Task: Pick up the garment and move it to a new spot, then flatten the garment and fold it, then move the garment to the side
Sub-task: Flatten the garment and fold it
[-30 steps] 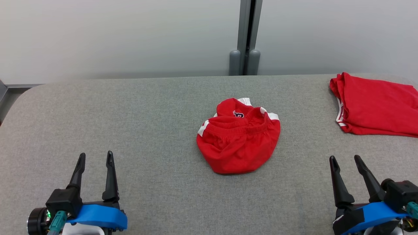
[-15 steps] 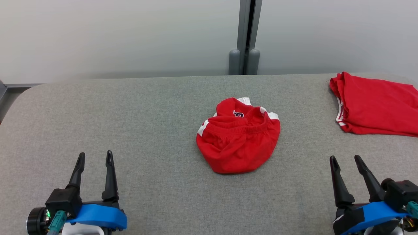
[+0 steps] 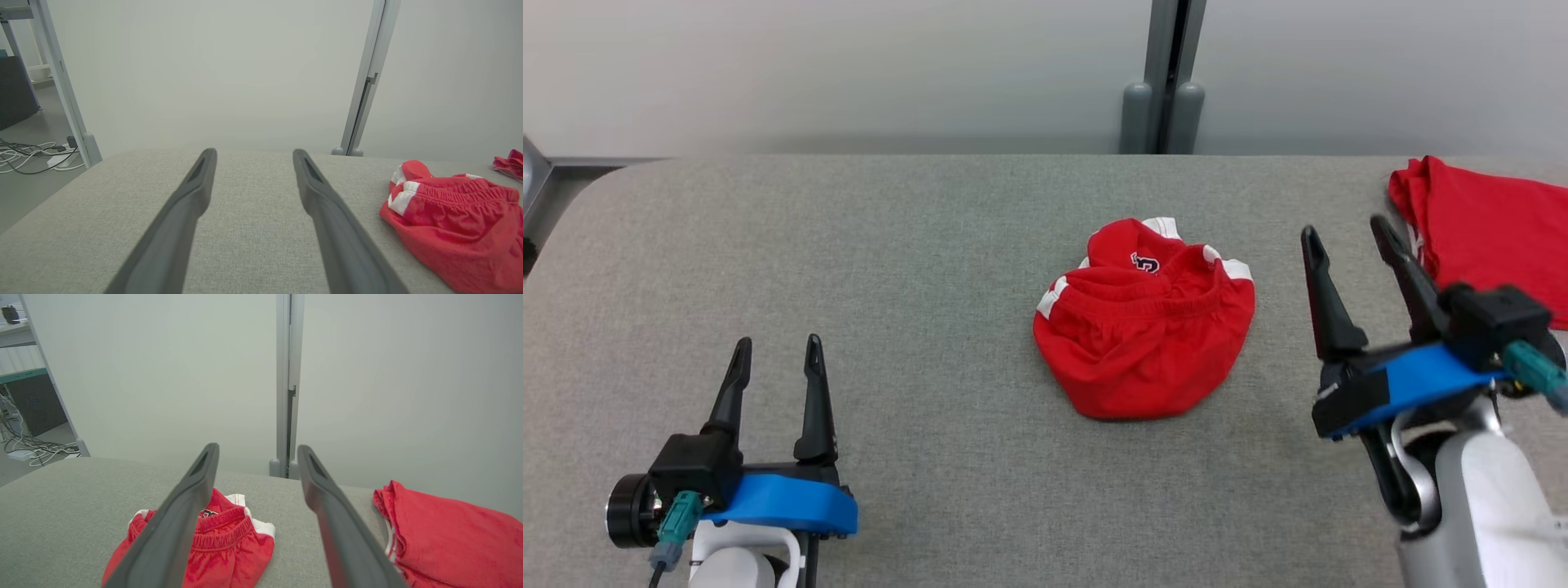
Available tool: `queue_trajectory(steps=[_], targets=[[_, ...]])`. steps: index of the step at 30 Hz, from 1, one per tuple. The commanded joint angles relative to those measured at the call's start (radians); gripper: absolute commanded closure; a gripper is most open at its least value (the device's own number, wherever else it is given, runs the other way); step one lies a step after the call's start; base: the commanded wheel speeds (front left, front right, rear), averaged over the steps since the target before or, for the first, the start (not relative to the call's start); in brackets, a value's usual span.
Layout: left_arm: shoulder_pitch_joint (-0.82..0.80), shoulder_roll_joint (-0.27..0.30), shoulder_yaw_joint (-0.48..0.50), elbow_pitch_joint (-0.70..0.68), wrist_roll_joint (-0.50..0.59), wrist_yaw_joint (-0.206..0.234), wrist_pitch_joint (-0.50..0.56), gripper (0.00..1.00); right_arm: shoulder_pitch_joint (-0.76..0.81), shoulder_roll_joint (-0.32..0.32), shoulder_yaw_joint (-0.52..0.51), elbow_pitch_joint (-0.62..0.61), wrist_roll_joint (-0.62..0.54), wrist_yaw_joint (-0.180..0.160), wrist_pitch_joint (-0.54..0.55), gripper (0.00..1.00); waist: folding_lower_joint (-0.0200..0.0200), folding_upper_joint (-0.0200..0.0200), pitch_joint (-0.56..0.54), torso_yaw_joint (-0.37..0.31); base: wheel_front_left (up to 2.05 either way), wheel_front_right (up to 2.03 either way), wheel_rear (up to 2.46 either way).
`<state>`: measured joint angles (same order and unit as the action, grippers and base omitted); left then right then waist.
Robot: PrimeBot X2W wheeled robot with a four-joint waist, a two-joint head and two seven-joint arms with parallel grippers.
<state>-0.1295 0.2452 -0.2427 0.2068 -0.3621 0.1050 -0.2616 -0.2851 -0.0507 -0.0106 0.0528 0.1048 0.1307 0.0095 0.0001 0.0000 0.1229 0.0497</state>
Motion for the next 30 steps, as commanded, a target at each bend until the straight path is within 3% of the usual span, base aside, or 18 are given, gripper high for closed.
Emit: queue_trajectory(steps=[1,8,13,23,30], targets=[[-0.017,-0.004,-0.002,0.001,0.002,-0.004,-0.004,0.0,-0.036,-0.006,0.004,0.01,-0.006,0.0,0.007,0.0,-0.0001,0.0,0.02,0.018,0.0,0.0,0.0],[-0.065,-0.036,0.0,0.0,0.016,-0.017,-0.004,0.0,-0.261,-0.05,0.026,0.165,-0.04,0.0,0.077,0.0,-0.0001,0.0,0.09,0.072,0.0,0.0,0.0],[-0.092,-0.056,0.01,0.006,0.03,-0.032,-0.004,0.0,-0.337,-0.079,0.024,0.305,-0.067,0.0,0.103,0.0,-0.0001,0.0,0.13,0.118,0.0,0.0,0.0],[-0.134,-0.103,0.025,0.019,0.06,-0.063,-0.004,0.0,-0.368,-0.131,-0.014,0.583,-0.113,0.0,0.099,0.0,-0.0001,0.0,0.19,0.192,0.0,0.0,0.0],[-0.132,-0.122,0.043,0.028,0.081,-0.077,-0.004,0.0,-0.358,-0.14,-0.022,0.742,-0.15,0.0,0.09,0.0,-0.0001,0.0,0.192,0.204,0.0,0.0,0.0]])
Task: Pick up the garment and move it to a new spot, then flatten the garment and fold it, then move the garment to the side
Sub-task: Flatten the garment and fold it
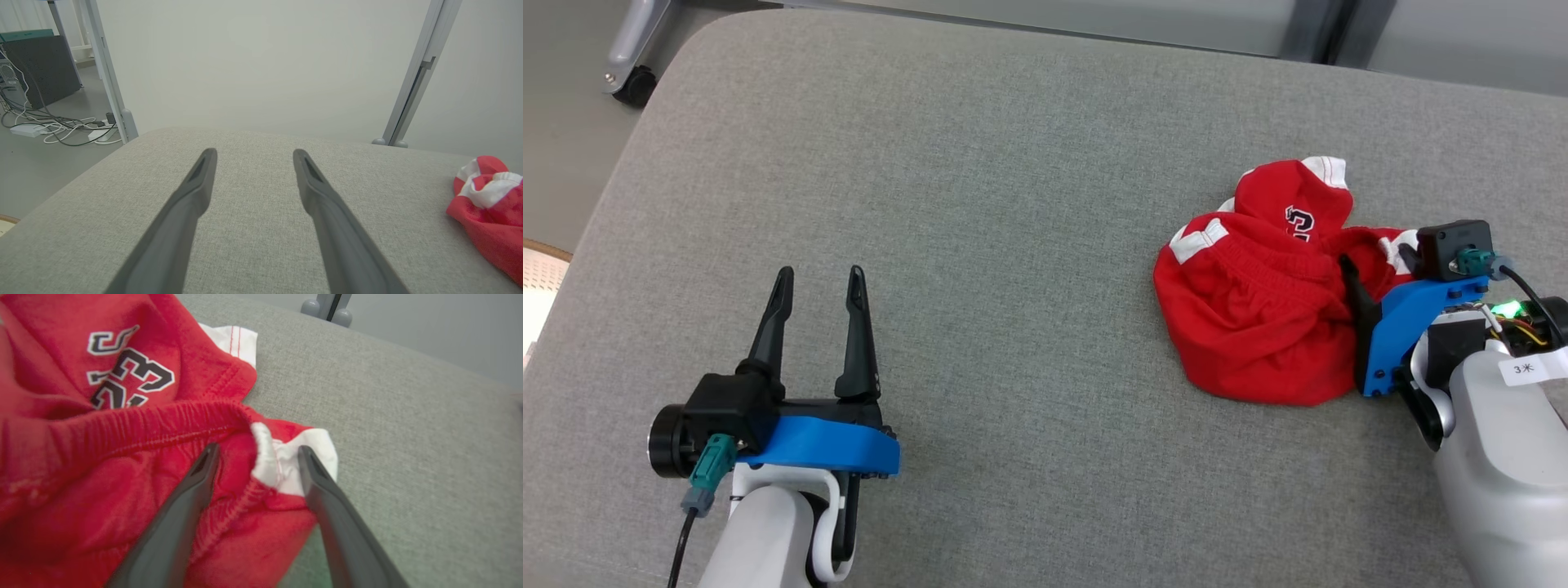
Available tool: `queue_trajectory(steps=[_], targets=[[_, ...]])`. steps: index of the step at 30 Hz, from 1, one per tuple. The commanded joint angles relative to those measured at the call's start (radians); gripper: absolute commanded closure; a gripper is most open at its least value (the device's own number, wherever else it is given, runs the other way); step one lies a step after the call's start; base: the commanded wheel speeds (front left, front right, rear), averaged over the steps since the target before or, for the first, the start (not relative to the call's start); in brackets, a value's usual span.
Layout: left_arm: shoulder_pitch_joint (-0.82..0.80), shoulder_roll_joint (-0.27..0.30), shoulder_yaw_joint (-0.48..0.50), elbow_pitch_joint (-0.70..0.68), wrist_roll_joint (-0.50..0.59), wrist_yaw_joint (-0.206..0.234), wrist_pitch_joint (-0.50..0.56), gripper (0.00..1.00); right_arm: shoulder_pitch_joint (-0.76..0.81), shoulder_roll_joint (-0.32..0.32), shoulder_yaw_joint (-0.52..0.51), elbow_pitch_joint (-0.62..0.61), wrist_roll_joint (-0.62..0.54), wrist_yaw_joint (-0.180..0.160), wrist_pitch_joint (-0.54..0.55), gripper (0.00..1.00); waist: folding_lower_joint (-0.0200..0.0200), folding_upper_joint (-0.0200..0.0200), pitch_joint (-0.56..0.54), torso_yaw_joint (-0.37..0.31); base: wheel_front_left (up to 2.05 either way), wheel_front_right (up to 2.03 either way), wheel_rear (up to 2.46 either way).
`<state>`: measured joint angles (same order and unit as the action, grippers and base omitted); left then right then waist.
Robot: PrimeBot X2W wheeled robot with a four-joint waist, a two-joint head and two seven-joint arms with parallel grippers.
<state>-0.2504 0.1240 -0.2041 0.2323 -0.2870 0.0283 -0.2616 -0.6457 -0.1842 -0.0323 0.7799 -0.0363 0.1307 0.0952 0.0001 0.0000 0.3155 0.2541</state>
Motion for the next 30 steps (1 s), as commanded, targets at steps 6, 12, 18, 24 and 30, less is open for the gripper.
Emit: queue_trajectory(steps=[6,12,18,24,30], targets=[[-0.004,-0.01,0.021,0.012,0.019,-0.011,-0.004,0.0,-0.01,-0.003,-0.008,0.09,-0.002,0.0,-0.029,1.0,-0.0001,0.0,-0.018,-0.014,0.0,0.0,0.0],[0.018,-0.015,0.037,0.021,0.03,-0.021,-0.004,0.0,-0.01,0.008,-0.01,0.086,0.04,0.0,-0.123,1.0,-0.0001,0.0,-0.064,-0.037,0.0,0.0,0.0],[0.048,-0.013,0.056,0.022,0.037,-0.024,-0.004,0.0,0.06,0.048,0.07,-0.002,0.112,0.0,-0.175,1.0,-0.0001,0.0,-0.112,-0.065,0.0,0.0,0.0],[0.07,-0.008,0.072,0.013,0.043,-0.025,-0.005,0.0,0.156,0.084,0.188,-0.145,0.188,0.0,-0.17,1.0,-0.0001,0.0,-0.139,-0.082,0.0,0.0,0.0],[0.075,-0.011,0.075,0.004,0.046,-0.026,-0.005,0.0,0.276,0.115,0.349,-0.336,0.247,0.0,-0.127,1.0,-0.0001,0.0,-0.142,-0.085,0.0,0.0,0.0]])
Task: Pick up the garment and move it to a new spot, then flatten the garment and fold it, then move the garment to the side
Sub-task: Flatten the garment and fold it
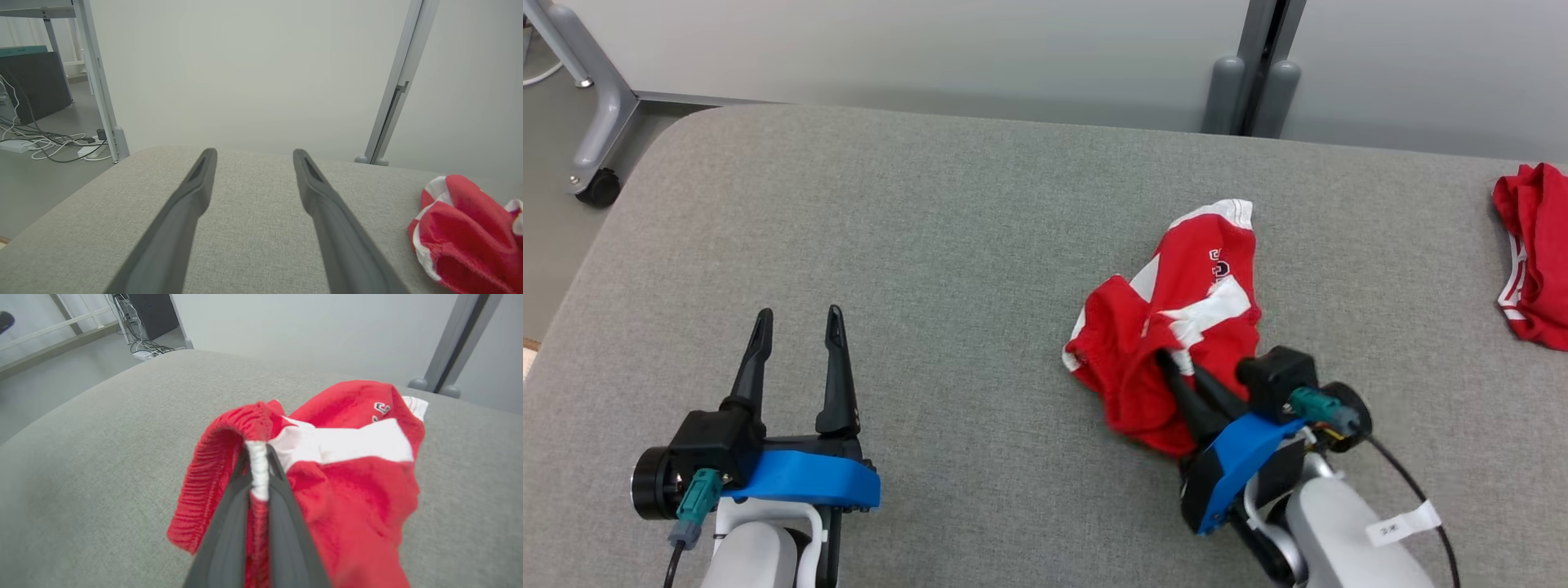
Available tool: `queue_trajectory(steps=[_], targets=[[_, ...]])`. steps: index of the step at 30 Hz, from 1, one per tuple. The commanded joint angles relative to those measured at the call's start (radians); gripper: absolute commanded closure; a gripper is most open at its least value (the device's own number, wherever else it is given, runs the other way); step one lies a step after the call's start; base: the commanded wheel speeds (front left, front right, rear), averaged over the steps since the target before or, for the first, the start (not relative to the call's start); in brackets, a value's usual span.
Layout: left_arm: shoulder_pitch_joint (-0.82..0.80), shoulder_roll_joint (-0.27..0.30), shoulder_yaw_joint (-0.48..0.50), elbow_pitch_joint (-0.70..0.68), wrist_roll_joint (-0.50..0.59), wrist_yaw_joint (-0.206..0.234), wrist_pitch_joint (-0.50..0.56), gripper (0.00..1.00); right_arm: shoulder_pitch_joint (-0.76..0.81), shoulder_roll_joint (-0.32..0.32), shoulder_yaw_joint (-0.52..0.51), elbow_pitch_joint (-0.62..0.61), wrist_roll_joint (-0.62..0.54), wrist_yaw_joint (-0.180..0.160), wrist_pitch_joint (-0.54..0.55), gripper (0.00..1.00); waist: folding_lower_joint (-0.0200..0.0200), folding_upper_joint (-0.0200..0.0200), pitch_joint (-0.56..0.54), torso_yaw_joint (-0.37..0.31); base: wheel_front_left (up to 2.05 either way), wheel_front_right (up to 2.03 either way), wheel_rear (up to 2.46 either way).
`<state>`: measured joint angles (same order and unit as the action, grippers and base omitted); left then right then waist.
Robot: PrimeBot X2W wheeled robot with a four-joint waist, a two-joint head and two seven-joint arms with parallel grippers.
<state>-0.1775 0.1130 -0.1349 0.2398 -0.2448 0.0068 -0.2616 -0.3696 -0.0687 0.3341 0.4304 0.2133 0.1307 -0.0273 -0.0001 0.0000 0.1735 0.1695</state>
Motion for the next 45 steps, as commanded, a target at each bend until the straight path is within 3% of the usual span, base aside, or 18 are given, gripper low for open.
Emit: queue_trajectory(steps=[1,11,12,13,14,15,20,25,37,45], targets=[[0.0,-0.001,0.006,-0.004,0.004,-0.005,-0.005,0.0,0.016,0.003,0.011,-0.015,0.004,0.0,0.001,1.0,0.0001,0.0,0.001,0.001,0.0,0.0,0.0],[-0.011,-0.012,0.003,0.002,0.006,-0.011,-0.005,0.0,0.099,0.017,0.271,-0.114,0.104,0.0,0.001,1.0,0.0001,0.0,0.001,0.015,0.0,0.0,0.0],[-0.013,-0.013,0.003,0.003,0.007,-0.012,-0.005,0.0,0.101,0.018,0.296,-0.114,0.114,0.0,0.0,0.93,0.0001,0.0,0.001,0.016,0.0,0.0,0.0],[-0.012,-0.014,0.003,0.005,0.007,-0.013,-0.005,0.0,0.103,0.018,0.317,-0.114,0.121,0.0,-0.004,0.69,0.0001,0.0,-0.001,0.016,0.0,0.0,0.0],[-0.012,-0.014,0.004,0.005,0.007,-0.013,-0.005,0.0,0.106,0.018,0.337,-0.117,0.128,0.0,-0.01,0.53,0.0001,0.0,-0.002,0.016,0.0,0.0,0.0],[-0.011,-0.015,0.007,0.004,0.007,-0.013,-0.005,0.0,0.108,0.018,0.354,-0.118,0.134,0.0,-0.014,0.0,0.0001,0.0,-0.003,0.015,0.0,0.0,0.0],[0.004,-0.012,0.016,0.005,0.007,-0.011,-0.005,0.0,0.097,0.018,0.369,-0.137,0.135,0.0,-0.039,0.0,0.0001,0.0,-0.014,-0.003,0.0,0.0,0.0],[0.012,-0.009,0.023,0.008,0.009,-0.011,-0.005,0.0,0.091,0.018,0.316,-0.196,0.103,0.0,-0.043,0.0,0.0001,0.0,-0.028,-0.023,0.0,0.0,0.0],[0.034,-0.001,0.04,-0.004,0.008,-0.008,-0.005,0.0,0.162,0.01,0.184,-0.395,0.034,0.0,0.055,0.0,0.0001,0.0,-0.045,-0.048,0.0,0.0,0.0],[0.043,0.0,0.033,0.002,0.011,-0.011,-0.005,0.0,0.213,-0.002,0.184,-0.413,0.044,0.0,0.094,0.0,0.0001,0.0,-0.059,-0.043,0.0,0.0,0.0]])
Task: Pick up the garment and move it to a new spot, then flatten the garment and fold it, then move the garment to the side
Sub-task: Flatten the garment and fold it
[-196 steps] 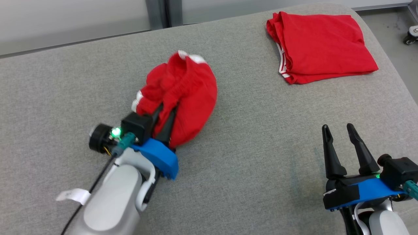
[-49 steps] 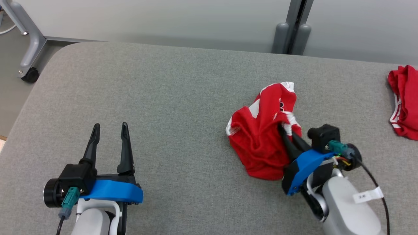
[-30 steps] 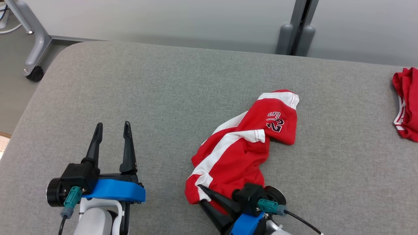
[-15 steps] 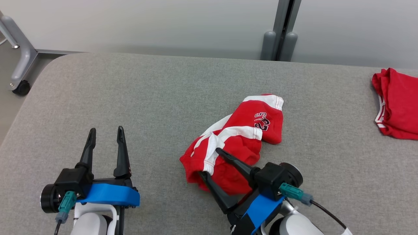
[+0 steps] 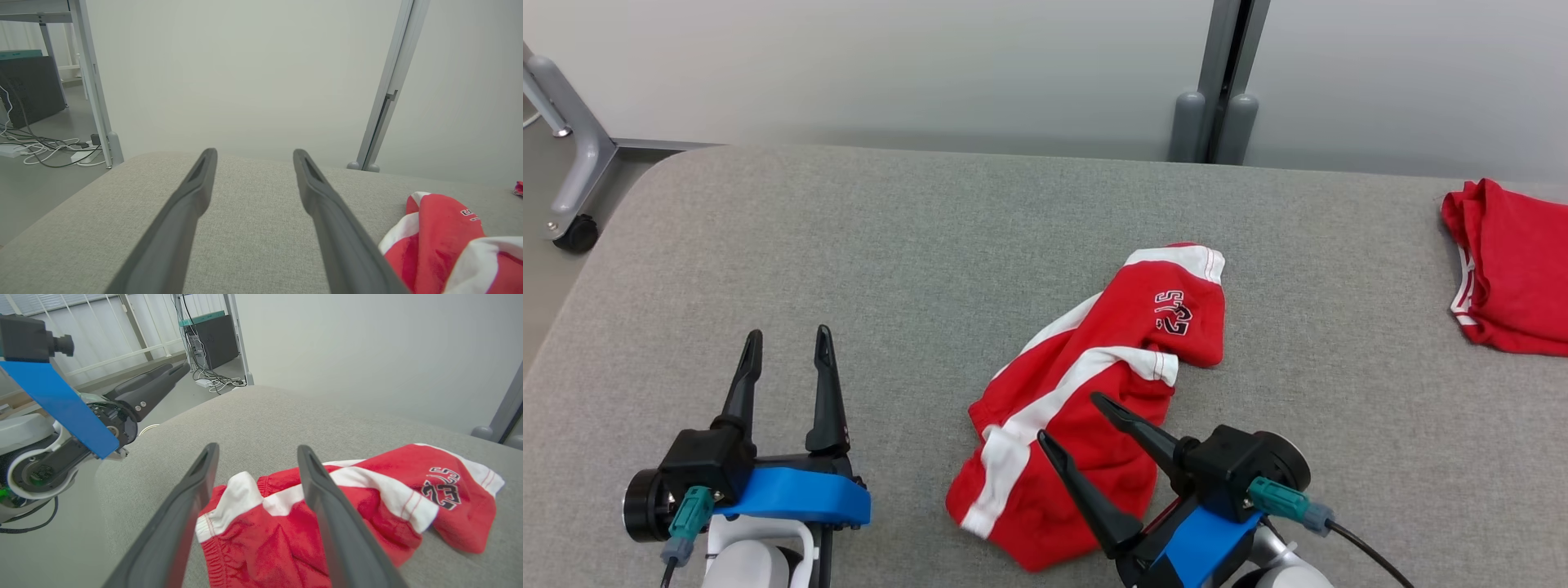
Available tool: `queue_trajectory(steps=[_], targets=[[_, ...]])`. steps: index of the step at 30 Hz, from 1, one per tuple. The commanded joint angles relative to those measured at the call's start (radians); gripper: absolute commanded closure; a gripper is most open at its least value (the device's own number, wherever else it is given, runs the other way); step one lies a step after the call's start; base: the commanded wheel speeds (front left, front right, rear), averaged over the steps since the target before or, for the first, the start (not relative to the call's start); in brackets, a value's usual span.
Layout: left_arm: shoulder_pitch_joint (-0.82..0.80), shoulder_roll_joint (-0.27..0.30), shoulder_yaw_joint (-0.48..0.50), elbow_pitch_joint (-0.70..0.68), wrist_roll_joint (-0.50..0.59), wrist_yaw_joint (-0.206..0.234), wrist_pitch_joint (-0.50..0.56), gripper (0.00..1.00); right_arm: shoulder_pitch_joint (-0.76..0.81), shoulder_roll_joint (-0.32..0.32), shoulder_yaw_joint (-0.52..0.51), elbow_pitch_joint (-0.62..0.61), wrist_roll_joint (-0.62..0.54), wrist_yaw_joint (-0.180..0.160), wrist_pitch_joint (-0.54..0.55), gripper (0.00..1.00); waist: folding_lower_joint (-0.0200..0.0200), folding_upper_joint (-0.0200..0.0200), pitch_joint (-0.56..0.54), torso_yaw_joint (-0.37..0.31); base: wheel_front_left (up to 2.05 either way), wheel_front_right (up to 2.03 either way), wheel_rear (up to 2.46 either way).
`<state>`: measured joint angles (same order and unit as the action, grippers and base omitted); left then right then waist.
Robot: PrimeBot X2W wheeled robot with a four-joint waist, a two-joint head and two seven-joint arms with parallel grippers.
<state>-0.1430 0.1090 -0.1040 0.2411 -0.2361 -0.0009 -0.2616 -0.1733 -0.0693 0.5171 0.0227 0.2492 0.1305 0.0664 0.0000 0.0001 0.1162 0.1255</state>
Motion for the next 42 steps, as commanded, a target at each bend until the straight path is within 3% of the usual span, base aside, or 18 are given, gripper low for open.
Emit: queue_trajectory(steps=[1,10,16,27,33,42], targets=[[0.009,0.005,0.001,0.002,0.002,-0.003,-0.005,0.0,0.021,-0.001,0.001,-0.007,0.009,0.0,0.001,0.0,0.0,-0.0001,-0.004,0.002,0.0,0.0,0.0],[0.031,0.014,0.008,-0.003,-0.003,0.006,-0.005,0.0,0.042,0.001,-0.109,-0.026,0.001,0.0,-0.032,0.0,0.0,-0.0001,-0.024,-0.017,0.0,0.0,0.0],[0.046,0.021,0.002,-0.008,-0.005,0.011,-0.004,0.0,0.082,-0.003,-0.263,-0.047,-0.03,0.0,-0.037,0.0,0.0,-0.0001,-0.038,-0.031,0.0,0.0,0.0],[0.059,0.029,-0.006,-0.018,-0.011,0.017,0.001,0.0,0.17,0.005,-0.438,-0.093,-0.057,0.001,-0.031,0.0,0.0,-0.0001,-0.049,-0.032,0.0,0.0,0.0],[0.056,0.033,-0.007,-0.024,-0.018,0.018,0.002,0.0,0.16,0.007,-0.433,-0.098,-0.065,0.001,-0.013,0.0,0.0,-0.0001,-0.045,-0.027,0.0,0.0,0.0],[0.028,0.023,-0.025,-0.025,-0.02,0.02,0.002,0.0,-0.005,-0.036,-0.338,-0.048,-0.091,0.0,0.048,0.0,0.0,-0.0001,-0.015,0.022,0.0,0.0,0.0]])
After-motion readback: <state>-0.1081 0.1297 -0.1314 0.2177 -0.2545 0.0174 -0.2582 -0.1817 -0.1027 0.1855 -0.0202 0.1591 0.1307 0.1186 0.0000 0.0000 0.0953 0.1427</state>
